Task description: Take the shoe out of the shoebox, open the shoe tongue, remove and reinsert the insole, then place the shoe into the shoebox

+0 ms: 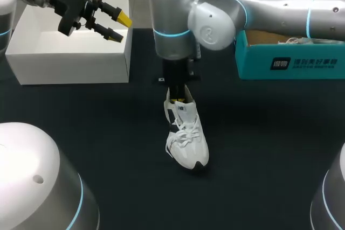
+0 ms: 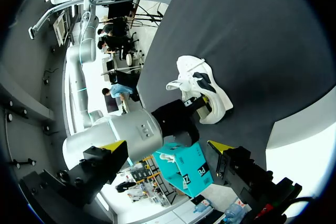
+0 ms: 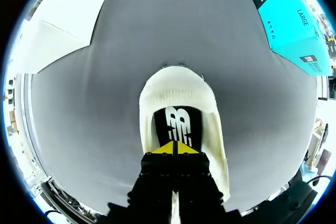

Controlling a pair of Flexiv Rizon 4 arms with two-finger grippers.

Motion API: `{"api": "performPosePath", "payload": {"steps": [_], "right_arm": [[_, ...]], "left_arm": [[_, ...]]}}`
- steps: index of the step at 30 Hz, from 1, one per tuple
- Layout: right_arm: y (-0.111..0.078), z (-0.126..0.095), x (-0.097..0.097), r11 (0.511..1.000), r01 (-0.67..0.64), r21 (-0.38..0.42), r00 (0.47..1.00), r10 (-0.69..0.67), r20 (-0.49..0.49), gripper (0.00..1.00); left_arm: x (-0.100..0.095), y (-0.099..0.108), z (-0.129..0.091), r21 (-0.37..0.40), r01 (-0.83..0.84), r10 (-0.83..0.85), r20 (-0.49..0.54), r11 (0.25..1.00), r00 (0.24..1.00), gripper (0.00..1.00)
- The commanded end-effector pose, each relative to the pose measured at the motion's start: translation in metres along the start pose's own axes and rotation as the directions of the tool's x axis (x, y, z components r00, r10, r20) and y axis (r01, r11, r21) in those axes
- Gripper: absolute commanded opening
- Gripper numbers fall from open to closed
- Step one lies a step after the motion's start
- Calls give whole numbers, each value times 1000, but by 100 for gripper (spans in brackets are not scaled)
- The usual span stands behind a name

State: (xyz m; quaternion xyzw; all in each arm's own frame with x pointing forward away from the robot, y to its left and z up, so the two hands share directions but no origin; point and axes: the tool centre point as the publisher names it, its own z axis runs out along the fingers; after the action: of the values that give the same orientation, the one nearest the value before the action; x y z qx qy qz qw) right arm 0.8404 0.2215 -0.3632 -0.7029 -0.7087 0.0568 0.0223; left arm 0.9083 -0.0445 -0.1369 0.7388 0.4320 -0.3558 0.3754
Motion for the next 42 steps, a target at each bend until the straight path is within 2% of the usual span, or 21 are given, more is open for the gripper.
{"api": "performPosePath", "payload": {"steps": [1,6,19,27,37,42], "right_arm": [[2,-16,-2,999,10,47,1000,-11,19,0],[-4,-19,0,994,16,106,1000,-16,-1,0],[-6,-19,0,994,12,105,1000,-12,-4,0],[-12,-20,-3,984,-6,177,1000,4,12,0],[-30,-20,0,960,10,280,1000,-10,0,0],[-37,-17,0,953,0,302,1000,-2,5,0]], "left_arm": [[0,-1,0,0,-1,1,-3,1000,1000,100],[0,-1,0,0,-1,1,-3,1000,1000,100],[0,-1,0,0,-1,1,-3,1000,1000,100],[0,-1,0,0,-1,1,-3,1000,1000,100],[0,-1,0,0,-1,1,-3,1000,1000,100],[0,-1,0,0,-1,1,-3,1000,1000,100]]}}
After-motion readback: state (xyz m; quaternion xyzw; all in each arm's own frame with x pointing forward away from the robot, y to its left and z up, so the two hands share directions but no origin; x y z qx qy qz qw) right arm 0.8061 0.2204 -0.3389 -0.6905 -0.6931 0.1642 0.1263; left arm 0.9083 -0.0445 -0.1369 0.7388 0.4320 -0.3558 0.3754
